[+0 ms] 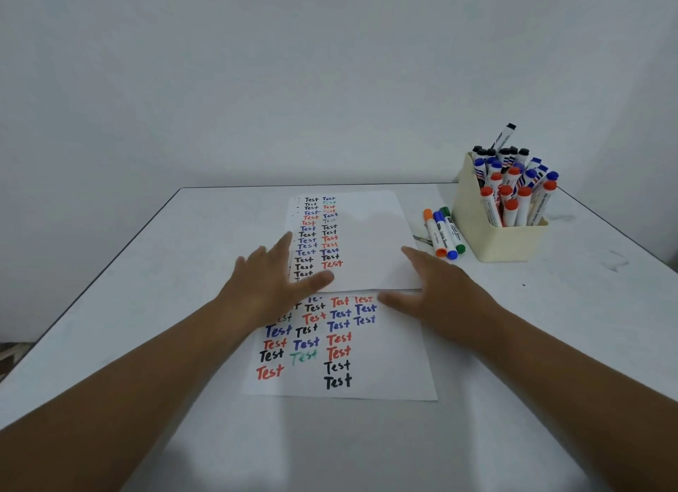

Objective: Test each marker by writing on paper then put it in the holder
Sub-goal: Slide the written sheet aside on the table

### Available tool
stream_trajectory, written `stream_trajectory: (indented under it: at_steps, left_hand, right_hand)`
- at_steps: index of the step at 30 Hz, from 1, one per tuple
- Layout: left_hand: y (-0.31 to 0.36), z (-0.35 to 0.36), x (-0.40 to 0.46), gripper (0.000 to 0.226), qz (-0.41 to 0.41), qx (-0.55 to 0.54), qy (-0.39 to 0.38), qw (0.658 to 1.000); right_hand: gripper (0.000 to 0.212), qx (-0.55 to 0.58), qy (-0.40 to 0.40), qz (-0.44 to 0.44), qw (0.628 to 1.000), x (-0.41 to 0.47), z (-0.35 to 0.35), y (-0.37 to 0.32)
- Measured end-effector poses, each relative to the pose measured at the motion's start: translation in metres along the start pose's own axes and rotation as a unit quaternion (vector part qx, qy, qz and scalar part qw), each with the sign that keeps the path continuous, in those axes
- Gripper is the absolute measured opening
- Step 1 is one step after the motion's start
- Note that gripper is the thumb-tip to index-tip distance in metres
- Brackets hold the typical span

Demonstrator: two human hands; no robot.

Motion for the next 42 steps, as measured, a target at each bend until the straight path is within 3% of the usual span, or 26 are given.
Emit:
stream_trajectory:
  at_steps: [5,8,24,42]
  left_hand:
    - [0.002,0.009,-0.037,0.141,0.076,0.023,-0.115,0.990]
    - [-0.006,0.012,-0.049,0.142,0.089,0.006,-0.151,0.985]
    - [0.000,0.010,-0.002,0.126,0.036,0.072,-0.090,0.993]
    - [0.002,0.002,0.049,0.109,0.019,0.055,-0.025,0.998]
  right_hand:
    - [0.119,-0.063,-0.097,-0.111,0.987,-0.034,0.011,-0.008]
    - [0.125,-0.105,-0.120,-0.125,0.979,-0.045,0.017,-0.008]
    - [0.112,-0.074,-0.170,-0.056,0.981,0.016,0.008,0.000]
    - [0.089,-0.059,-0.097,-0.036,0.993,0.060,0.008,-0.006]
Point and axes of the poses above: each hand's wrist, its own x-axis towards the middle knuckle, its own z-axis out of the palm, y = z × x, the point moved 7 cm from there along x, towards the middle knuckle, and after that the axes turned 13 degrees about -x, right-handed, at the moved point
